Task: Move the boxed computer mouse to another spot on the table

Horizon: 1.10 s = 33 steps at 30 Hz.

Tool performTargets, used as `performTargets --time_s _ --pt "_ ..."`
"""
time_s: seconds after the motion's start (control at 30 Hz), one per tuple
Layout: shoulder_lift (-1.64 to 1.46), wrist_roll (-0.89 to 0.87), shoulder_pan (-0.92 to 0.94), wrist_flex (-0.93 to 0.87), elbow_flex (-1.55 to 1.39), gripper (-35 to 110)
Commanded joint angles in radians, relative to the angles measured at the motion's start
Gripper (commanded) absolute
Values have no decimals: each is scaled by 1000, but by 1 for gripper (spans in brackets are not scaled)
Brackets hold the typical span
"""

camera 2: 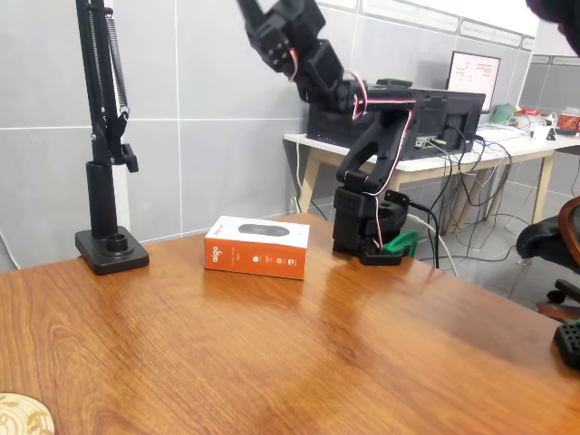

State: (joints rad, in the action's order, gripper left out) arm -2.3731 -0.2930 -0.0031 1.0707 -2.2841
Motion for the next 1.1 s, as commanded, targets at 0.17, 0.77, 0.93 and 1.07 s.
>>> performTargets --time_s 0.17,0.77,0.93,1.07 --pt "-723 66 -8 86 -379 0" --pt "-736 -130 -143 699 -517 0" --pt "-736 -264 -146 698 -517 0" --pt "-736 -238 -146 698 -517 0"
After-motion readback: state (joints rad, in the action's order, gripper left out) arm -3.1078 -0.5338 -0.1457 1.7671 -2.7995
